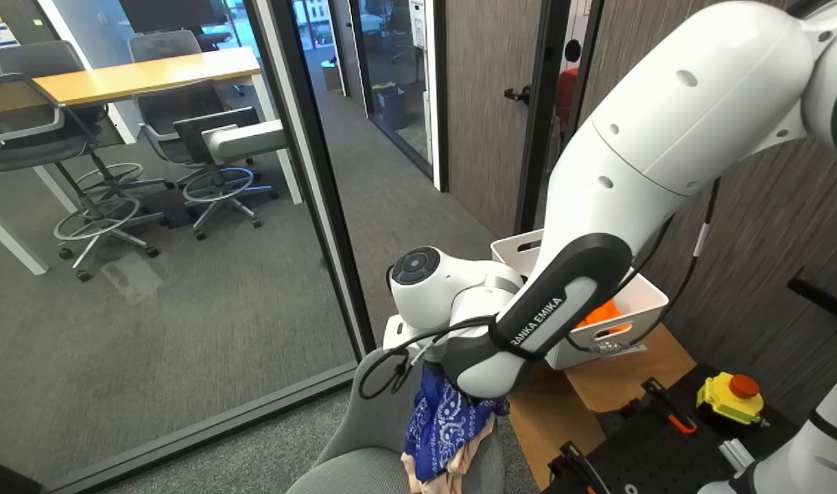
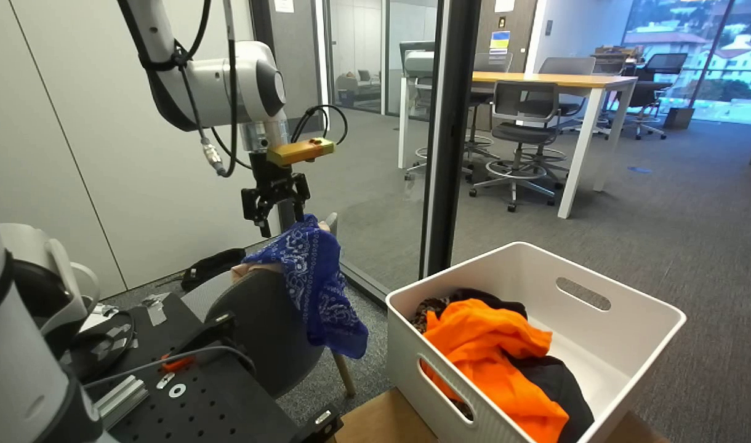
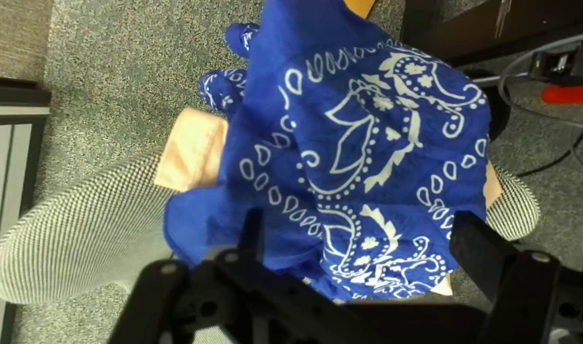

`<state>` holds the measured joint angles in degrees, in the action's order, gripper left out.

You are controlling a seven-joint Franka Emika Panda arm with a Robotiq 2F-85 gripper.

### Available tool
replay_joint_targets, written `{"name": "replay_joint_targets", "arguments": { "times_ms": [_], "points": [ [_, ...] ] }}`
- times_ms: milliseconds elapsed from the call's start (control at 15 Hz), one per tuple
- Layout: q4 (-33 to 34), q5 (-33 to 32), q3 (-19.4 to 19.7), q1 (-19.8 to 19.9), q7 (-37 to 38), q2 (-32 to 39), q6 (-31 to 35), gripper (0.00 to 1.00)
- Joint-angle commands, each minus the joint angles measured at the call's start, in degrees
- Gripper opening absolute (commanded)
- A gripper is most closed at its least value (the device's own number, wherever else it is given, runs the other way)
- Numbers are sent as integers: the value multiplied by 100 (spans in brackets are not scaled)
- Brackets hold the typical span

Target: Put the blue cloth and the shirt into the basket.

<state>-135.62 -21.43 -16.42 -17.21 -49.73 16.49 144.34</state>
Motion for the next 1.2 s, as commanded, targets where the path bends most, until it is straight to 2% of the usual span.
{"name": "replay_joint_targets", "arguments": {
  "times_ms": [0,1133],
  "points": [
    [130,-339,-33,58,-272,133,128,100],
    [113,-173,-78,175,-688,213,-297,100]
  ]
}}
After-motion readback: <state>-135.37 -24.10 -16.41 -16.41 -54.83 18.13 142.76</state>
